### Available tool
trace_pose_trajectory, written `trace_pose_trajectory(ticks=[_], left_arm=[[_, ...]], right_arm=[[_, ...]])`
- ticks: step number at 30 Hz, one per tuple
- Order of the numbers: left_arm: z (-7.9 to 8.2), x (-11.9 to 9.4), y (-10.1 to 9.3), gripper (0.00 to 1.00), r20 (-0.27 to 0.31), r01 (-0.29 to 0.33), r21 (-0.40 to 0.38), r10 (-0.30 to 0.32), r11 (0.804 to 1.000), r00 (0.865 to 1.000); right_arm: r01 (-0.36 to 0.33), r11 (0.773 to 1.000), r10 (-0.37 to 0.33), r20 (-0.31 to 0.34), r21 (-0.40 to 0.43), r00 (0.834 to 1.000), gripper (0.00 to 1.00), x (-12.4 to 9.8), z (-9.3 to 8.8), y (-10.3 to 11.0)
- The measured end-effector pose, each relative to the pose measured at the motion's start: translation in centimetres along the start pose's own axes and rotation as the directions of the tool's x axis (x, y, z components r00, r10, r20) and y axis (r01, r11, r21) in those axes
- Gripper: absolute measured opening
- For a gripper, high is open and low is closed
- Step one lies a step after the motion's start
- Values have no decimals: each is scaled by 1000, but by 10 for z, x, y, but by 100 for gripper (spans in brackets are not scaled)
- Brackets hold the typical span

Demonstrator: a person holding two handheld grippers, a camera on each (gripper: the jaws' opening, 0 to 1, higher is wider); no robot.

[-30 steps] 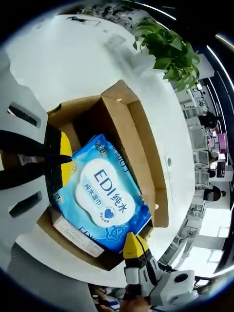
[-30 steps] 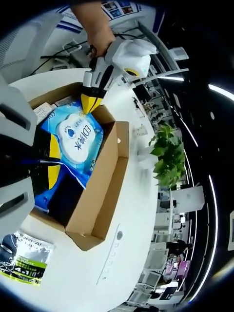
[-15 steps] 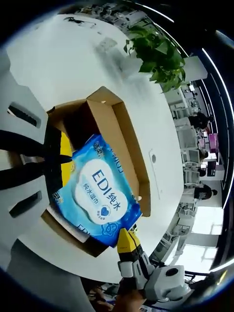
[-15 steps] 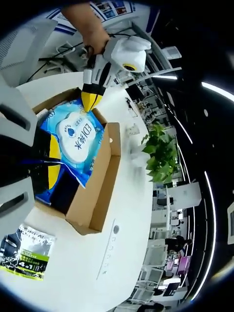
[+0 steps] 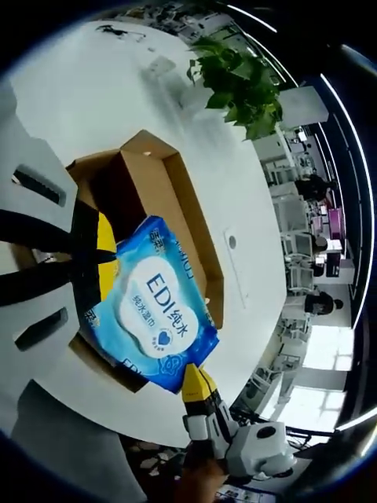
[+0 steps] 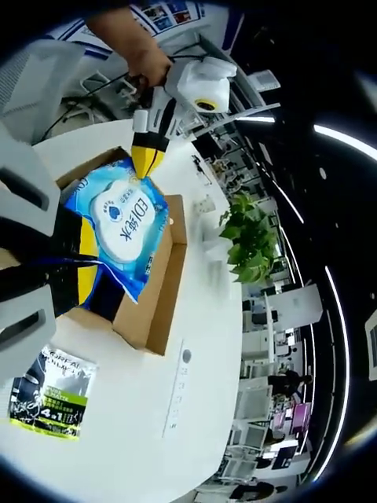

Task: Operate the shoe box by opening the lid, removing the specified soft item, and placing it in the target area until the item is outside and the box remains undamaged.

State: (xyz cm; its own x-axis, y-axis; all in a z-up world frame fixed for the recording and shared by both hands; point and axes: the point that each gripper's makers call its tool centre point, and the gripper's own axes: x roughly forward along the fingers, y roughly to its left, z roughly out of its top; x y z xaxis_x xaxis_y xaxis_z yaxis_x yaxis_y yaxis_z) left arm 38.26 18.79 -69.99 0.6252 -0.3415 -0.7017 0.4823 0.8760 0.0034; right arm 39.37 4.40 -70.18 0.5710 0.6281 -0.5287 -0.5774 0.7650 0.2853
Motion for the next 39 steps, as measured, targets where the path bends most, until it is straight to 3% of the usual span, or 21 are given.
trace_pose_trajectory(ticks=[14, 39], left_arm=[[17, 1, -26, 0, 26, 37, -7, -37, 999, 999], [48, 24, -74, 0, 68, 83, 26, -85, 996, 994]], right_arm=[[18, 999, -18, 9, 41, 1000, 0, -28, -2, -16], [84, 992, -86, 19, 99, 996, 0, -72, -9, -61]])
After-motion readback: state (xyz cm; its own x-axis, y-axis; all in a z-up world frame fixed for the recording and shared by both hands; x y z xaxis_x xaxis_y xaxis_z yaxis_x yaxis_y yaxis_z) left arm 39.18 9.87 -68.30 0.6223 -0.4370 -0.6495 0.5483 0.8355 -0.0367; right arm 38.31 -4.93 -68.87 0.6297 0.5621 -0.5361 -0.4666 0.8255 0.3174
